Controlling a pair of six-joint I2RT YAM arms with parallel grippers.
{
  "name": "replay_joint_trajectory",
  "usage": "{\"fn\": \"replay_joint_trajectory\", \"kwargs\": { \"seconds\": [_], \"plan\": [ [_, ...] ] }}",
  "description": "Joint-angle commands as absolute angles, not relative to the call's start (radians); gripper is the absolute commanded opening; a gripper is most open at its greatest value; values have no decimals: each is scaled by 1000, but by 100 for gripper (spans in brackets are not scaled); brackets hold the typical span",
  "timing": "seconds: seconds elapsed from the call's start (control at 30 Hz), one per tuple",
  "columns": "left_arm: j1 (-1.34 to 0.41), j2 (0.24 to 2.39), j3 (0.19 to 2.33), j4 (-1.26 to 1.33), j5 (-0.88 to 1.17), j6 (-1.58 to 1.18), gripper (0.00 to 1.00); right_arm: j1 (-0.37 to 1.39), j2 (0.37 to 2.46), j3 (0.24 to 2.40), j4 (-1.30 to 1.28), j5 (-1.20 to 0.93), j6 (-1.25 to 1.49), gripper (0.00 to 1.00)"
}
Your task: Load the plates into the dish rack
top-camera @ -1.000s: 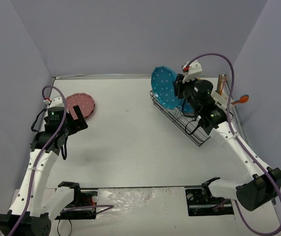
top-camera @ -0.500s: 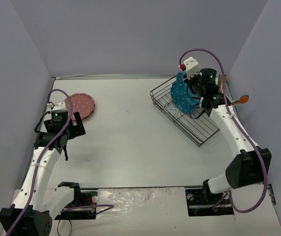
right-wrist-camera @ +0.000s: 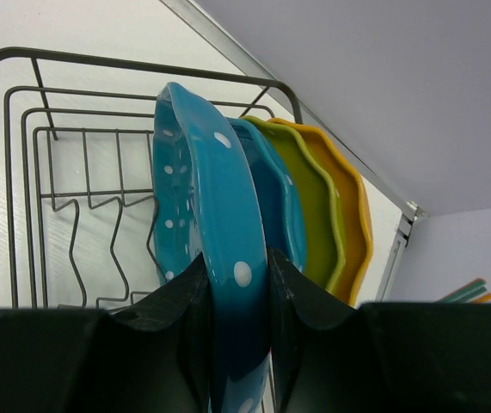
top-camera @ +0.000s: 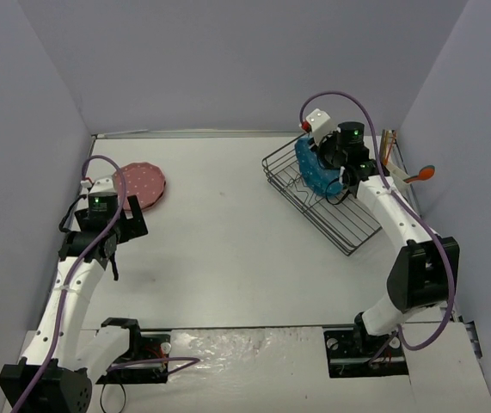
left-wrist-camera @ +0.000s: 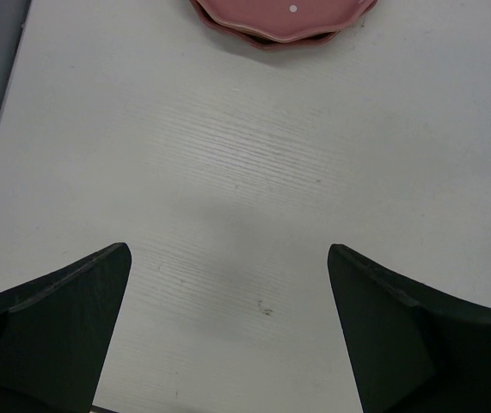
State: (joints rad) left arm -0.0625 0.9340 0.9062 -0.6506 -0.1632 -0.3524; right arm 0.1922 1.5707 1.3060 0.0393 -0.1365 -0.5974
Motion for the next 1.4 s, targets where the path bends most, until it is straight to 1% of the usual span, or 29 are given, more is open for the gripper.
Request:
{"fn": "replay_joint_trajectory", "kwargs": {
  "seconds": [0.0, 0.2, 0.3, 0.37, 0.4, 0.47, 0.5, 0.53, 0.6, 0.67, 0.83, 0.97, 1.03, 1.17, 1.37],
  "plan": [
    [-55, 925, 936, -624, -183, -342, 97, 185, 1594, 1355, 226, -131, -627, 0],
    [-52, 927, 934, -624, -181, -344, 97, 184, 1630, 1330, 256, -141, -588, 0],
    [-52, 929, 935, -625, -185, -344, 97, 180, 1638, 1305, 276, -142, -568, 4],
    [-51, 935, 936, -626, -184, -346, 97, 176, 1641, 1294, 279, -140, -557, 10],
    [-51, 938, 936, -626, -184, -345, 97, 176, 1641, 1293, 279, -140, -555, 15],
    [-49, 937, 936, -629, -183, -348, 97, 175, 1635, 1292, 281, -144, -541, 31],
    [-49, 936, 934, -629, -183, -348, 97, 173, 1634, 1292, 282, -143, -538, 43],
    [-49, 936, 934, -629, -183, -348, 97, 173, 1632, 1292, 282, -142, -535, 43],
    [-48, 934, 933, -629, -184, -351, 97, 173, 1627, 1295, 282, -131, -530, 50],
    [-46, 937, 933, -629, -184, -352, 97, 173, 1614, 1295, 283, -128, -524, 59],
    [-39, 948, 932, -627, -181, -379, 97, 173, 1548, 1295, 283, -133, -471, 76],
    [-26, 985, 946, -630, -176, -431, 97, 175, 1434, 1279, 284, -159, -356, 87],
    [-15, 1027, 964, -637, -164, -480, 97, 176, 1367, 1262, 286, -166, -229, 92],
    [31, 1134, 1009, -610, -135, -572, 97, 177, 1268, 1157, 339, -195, -24, 96],
    [117, 1366, 1112, -517, -49, -718, 97, 185, 1085, 932, 532, -286, 303, 99]
  ]
}}
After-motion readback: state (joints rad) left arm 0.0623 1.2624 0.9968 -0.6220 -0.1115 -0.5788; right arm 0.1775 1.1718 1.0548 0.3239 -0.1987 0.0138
